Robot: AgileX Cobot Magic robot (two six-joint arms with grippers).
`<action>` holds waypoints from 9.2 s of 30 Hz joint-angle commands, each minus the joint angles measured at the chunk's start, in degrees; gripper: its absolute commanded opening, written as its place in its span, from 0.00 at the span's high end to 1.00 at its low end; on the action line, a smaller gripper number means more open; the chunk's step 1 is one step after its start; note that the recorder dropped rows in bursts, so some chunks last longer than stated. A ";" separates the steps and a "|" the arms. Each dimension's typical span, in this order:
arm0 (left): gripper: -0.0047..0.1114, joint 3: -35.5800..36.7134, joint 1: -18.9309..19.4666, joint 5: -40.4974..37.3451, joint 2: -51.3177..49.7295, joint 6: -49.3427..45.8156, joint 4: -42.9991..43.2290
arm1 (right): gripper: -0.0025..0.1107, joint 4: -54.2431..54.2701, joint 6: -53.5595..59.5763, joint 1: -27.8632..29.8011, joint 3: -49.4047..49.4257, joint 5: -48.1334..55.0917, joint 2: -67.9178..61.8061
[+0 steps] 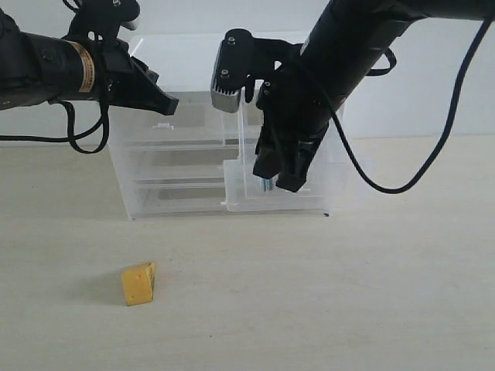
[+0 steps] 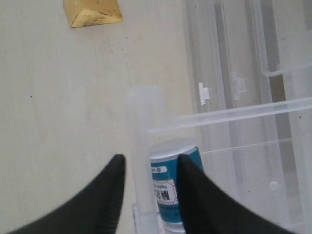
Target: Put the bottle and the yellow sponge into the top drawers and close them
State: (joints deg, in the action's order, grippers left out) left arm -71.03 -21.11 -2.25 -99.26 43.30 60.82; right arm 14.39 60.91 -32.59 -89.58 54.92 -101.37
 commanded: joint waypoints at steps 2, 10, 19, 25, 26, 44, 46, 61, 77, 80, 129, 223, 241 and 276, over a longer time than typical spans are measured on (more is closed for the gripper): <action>0.92 0.61 -0.16 -0.79 -0.03 -0.24 0.00 | 0.41 -0.18 -5.59 0.01 0.04 -0.65 2.48; 0.92 0.61 -0.16 -0.79 -0.03 0.28 0.00 | 0.65 -0.75 -34.53 0.01 0.04 15.05 10.18; 0.92 0.61 -0.16 -0.79 -0.03 0.41 0.00 | 0.98 -6.56 -42.37 0.01 8.39 15.05 8.87; 0.92 0.61 -0.16 -0.79 -0.03 0.56 -0.36 | 0.98 -10.40 -46.71 0.01 8.39 7.00 6.17; 0.92 0.61 -0.16 -0.79 -0.03 0.56 -0.36 | 0.98 -10.25 -47.17 0.01 8.39 5.95 5.75; 0.92 0.61 -0.16 -0.79 -0.03 0.83 -0.36 | 0.98 -20.03 -55.96 0.01 8.28 -17.22 1.01; 0.92 0.61 -0.16 -0.67 -0.03 0.80 -0.36 | 0.98 -20.03 -56.48 0.01 8.28 -20.09 -0.04; 0.92 1.64 -0.16 0.48 -0.13 0.80 -0.36 | 0.98 -24.21 -59.51 6.23 8.28 -39.51 -4.94; 0.92 5.59 -0.29 -3.56 12.18 3.06 -1.83 | 0.98 -17.95 -47.74 6.13 8.28 -16.16 6.12; 0.92 11.20 -0.29 -1.18 16.51 -0.17 -1.20 | 0.98 -12.24 -44.96 6.13 8.28 -19.44 8.62; 0.92 9.73 8.52 12.97 6.32 -19.27 -17.75 | 0.67 31.11 -112.26 -29.59 28.68 -124.88 -17.91; 0.92 9.64 11.32 16.78 1.96 -20.41 -22.51 | 0.98 30.92 -104.97 -18.38 -3.09 -103.12 -31.15; 0.92 9.64 11.32 16.18 1.96 -20.17 -22.51 | 0.98 32.39 -103.55 -24.18 10.57 -107.35 -23.47; 0.92 9.64 11.32 16.06 1.96 -20.17 -22.51 | 0.80 35.17 -107.31 -37.24 24.95 -119.75 -16.88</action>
State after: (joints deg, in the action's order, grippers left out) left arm -61.51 -9.88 15.64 -96.78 23.07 38.47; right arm 52.82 -46.31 -69.28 -64.91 -62.85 -119.39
